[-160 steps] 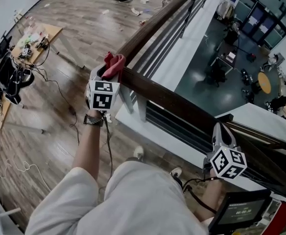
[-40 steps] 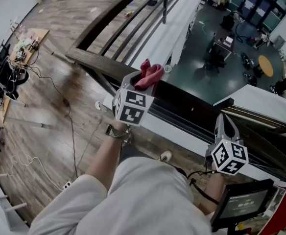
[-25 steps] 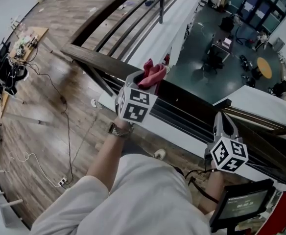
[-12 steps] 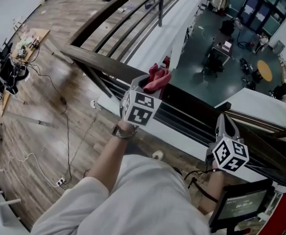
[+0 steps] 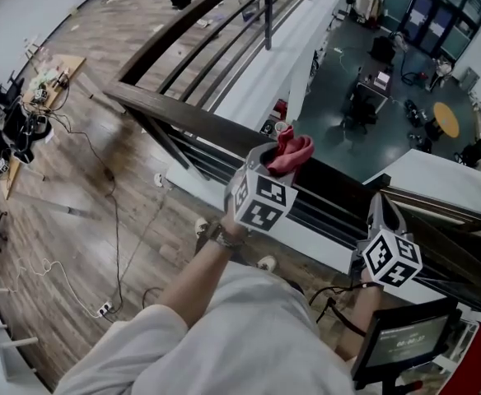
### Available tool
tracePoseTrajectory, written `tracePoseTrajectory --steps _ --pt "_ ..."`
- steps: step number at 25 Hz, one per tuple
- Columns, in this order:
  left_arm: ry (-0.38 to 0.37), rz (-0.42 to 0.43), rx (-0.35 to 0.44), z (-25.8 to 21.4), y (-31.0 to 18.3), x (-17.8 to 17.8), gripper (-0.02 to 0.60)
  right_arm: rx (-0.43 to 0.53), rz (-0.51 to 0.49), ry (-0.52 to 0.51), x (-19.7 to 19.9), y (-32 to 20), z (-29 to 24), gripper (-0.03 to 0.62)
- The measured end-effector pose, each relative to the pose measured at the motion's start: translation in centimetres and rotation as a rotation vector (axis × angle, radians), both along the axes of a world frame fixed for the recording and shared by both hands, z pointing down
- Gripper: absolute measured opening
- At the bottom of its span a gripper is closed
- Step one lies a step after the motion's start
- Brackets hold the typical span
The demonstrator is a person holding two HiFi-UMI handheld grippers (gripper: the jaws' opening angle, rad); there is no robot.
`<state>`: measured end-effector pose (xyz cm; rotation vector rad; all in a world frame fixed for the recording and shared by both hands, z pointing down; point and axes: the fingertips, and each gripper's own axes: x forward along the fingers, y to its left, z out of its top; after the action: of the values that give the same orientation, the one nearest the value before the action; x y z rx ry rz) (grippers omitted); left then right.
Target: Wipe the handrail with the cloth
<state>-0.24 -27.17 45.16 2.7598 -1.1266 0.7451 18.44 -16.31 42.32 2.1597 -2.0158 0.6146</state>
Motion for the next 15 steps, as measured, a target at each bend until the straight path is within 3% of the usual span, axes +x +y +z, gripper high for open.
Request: tracePoseTrajectory --steps 15 --pt "-0.02 0.124 -0.01 0.2 3.9 6.5 0.147 -0.019 -0.01 -0.015 -0.2 0.7 0.5 0.003"
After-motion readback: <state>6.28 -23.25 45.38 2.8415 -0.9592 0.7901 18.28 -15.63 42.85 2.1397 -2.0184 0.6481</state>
